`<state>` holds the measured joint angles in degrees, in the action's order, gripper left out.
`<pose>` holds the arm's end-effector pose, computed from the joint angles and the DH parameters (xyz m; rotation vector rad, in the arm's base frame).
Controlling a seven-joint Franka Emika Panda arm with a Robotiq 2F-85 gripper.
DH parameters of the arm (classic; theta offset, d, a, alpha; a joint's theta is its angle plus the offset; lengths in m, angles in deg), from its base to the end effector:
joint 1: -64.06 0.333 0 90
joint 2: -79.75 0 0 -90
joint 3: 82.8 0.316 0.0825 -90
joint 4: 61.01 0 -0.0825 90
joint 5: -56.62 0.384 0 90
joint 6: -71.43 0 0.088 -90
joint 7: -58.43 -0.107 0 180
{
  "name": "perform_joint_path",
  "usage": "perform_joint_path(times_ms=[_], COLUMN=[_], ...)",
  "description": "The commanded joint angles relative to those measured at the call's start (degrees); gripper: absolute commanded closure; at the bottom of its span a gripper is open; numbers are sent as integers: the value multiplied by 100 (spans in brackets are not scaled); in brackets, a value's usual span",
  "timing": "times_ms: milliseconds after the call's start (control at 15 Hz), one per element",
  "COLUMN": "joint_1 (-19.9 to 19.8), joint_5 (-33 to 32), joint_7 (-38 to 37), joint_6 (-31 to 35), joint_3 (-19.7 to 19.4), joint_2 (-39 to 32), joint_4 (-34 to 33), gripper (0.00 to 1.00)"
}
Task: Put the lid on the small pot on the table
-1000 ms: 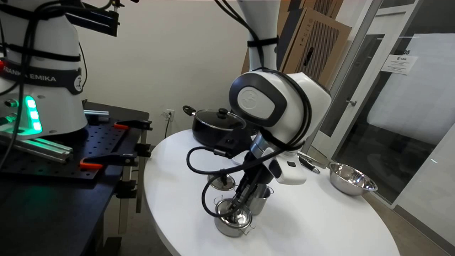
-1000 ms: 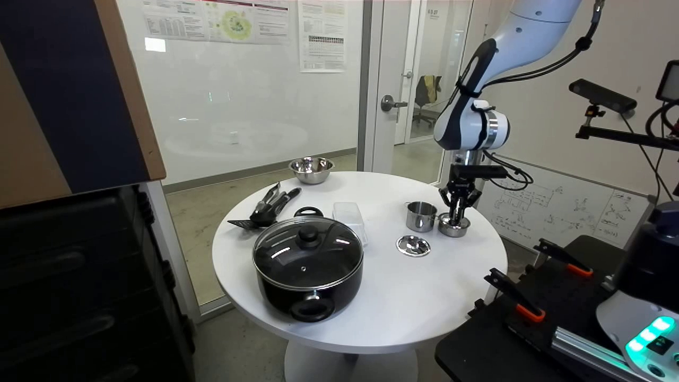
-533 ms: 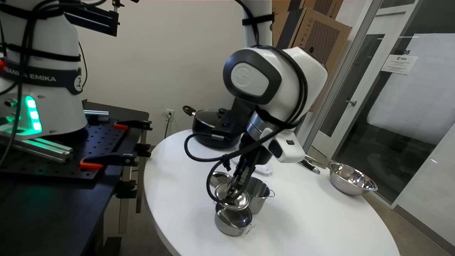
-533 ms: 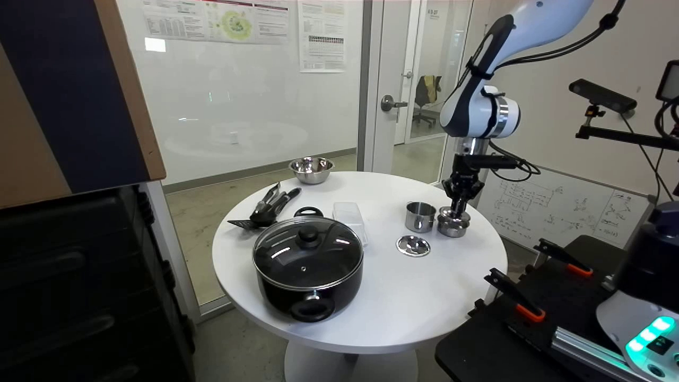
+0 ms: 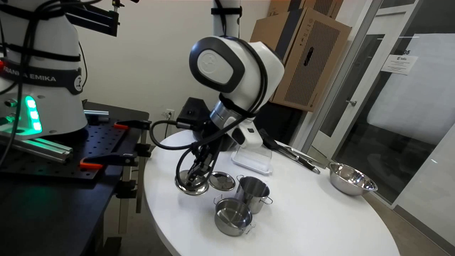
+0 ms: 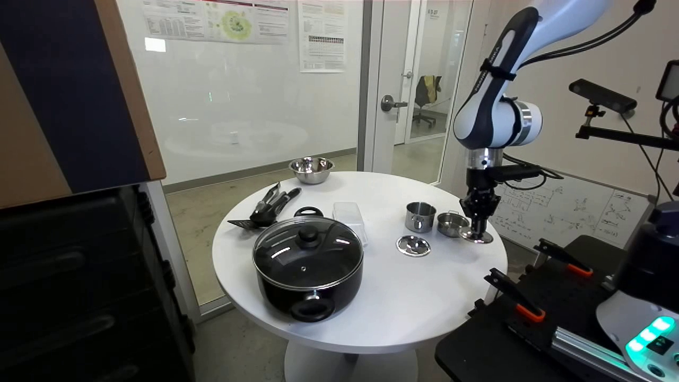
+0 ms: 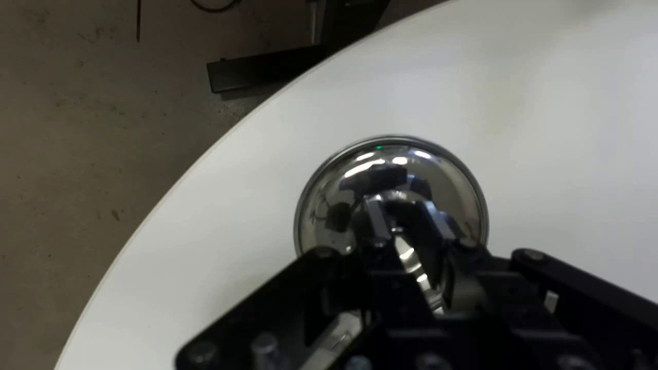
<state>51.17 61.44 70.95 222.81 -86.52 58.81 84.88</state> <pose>0.3954 -0.1236 0.1173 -3.0342 0.2273 0.3942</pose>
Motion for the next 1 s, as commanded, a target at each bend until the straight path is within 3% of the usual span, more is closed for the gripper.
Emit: perform_joint_path(times_ms=[0,267,333,400,533,933], joint_1=[326,443,492,523,541,123], joint_5=[-319,-182,-205,-222,-225,-73], joint_7=[-286,-606,-694,-754,-827,-657], joint_6=[493,1155,1318,1407,1545,1265], joint_3=[-80,2,-22,-40,-47,255], joint_2=[-239,-904,-1050,-1179,-1376,-1146], joint_4=[191,-143,-203,-268,-373,-434], gripper=[95,95,79,55,52,9])
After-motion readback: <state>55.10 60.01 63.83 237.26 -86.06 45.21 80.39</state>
